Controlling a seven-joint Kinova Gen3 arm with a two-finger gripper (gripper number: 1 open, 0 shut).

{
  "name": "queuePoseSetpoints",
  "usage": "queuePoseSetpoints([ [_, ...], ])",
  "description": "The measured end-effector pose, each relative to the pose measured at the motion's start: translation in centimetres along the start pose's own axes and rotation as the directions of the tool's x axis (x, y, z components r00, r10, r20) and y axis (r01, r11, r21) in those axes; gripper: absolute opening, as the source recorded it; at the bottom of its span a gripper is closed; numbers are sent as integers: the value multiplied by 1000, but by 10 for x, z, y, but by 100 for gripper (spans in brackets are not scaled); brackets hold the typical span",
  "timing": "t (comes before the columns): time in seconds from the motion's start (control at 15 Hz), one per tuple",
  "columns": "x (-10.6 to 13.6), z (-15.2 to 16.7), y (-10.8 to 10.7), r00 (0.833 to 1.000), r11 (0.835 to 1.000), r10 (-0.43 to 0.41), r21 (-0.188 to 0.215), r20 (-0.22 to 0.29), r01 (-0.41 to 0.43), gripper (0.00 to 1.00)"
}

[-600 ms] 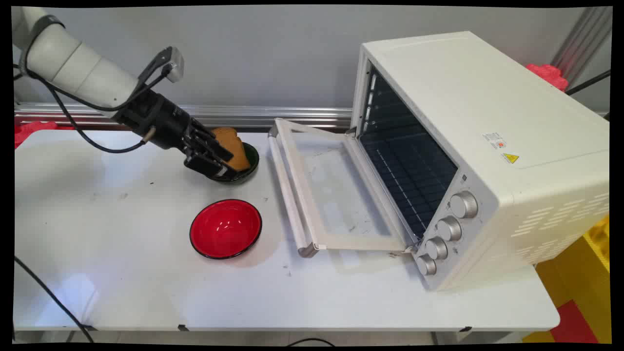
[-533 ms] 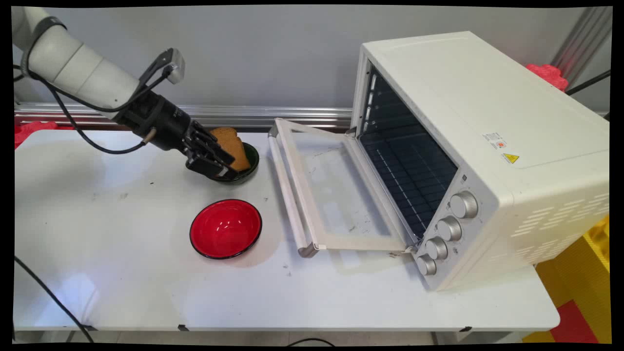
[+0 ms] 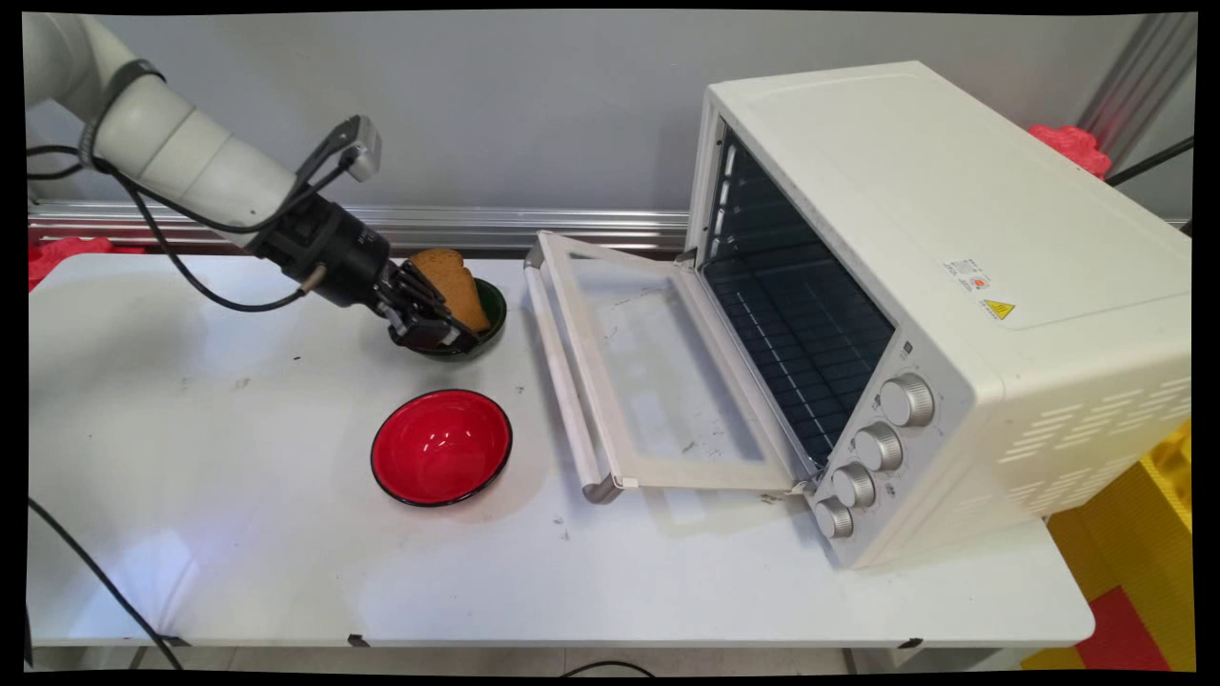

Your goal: Close the oven

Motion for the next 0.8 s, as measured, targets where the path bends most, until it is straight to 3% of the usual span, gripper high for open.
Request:
queuePoseSetpoints([
  [0.8, -20, 71, -17, 998, 1000, 21, -20, -58, -22, 0],
])
